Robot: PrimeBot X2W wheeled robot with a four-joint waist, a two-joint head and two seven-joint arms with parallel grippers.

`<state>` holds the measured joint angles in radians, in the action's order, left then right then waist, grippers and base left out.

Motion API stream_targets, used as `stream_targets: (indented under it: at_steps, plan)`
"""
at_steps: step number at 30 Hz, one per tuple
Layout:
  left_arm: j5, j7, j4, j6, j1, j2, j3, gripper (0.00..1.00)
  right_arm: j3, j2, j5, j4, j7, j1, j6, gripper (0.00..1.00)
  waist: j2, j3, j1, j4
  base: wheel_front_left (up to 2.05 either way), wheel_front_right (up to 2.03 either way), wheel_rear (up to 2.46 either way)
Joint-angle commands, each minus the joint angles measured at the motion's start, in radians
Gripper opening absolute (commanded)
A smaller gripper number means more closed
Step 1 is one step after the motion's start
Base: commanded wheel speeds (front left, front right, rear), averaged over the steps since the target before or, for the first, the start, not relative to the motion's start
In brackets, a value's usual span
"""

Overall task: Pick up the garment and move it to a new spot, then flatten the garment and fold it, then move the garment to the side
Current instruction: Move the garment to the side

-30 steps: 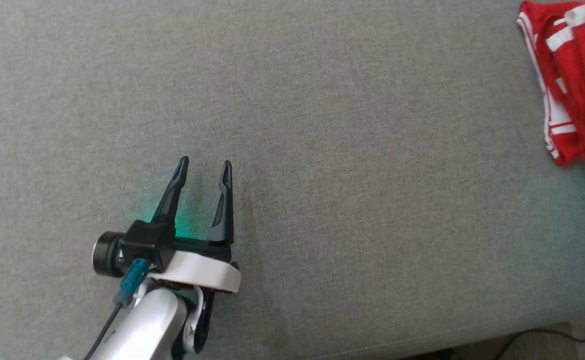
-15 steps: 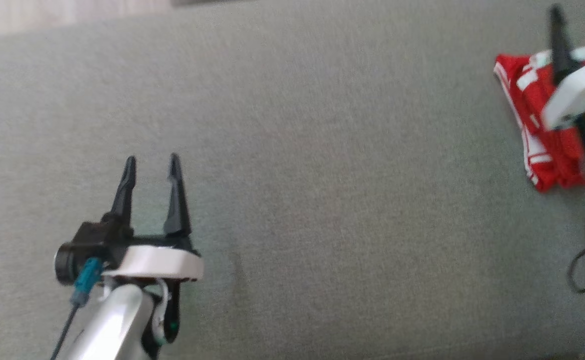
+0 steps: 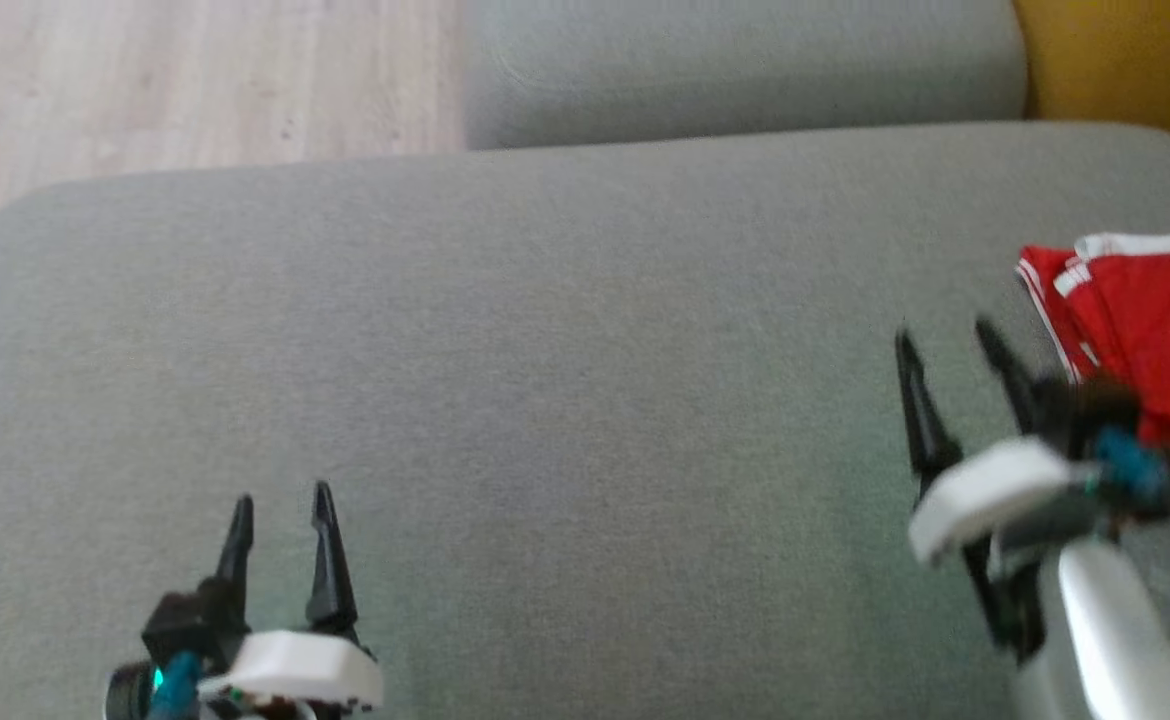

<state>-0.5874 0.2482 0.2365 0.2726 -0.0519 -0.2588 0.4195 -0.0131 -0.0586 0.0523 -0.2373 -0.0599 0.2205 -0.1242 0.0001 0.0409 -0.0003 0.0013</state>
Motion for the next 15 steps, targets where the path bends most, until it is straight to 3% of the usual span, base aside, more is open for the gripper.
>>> stream_targets:
  at_steps: [1, 9, 15]
  plan:
    - [-0.005, 0.01, -0.02, -0.006, -0.021, -0.003, -0.032, 1.0, -0.028, 0.006, 0.004, 0.056, 0.029, -0.021, -0.007, 1.0, -0.0001, -0.029, 0.0003, 0.027, 0.0, 0.0, 0.0]
    - [-0.017, 0.011, -0.016, -0.031, 0.008, 0.011, -0.01, 1.0, -0.036, 0.008, 0.048, 0.135, 0.126, -0.216, -0.007, 1.0, -0.0001, -0.056, 0.0003, 0.041, 0.0, 0.0, 0.0]
    - [-0.014, 0.011, -0.024, -0.028, 0.023, 0.012, 0.0, 1.0, -0.046, 0.008, 0.059, 0.152, 0.148, -0.27, -0.007, 1.0, -0.0001, -0.065, 0.0003, 0.031, 0.0, 0.0, 0.0]
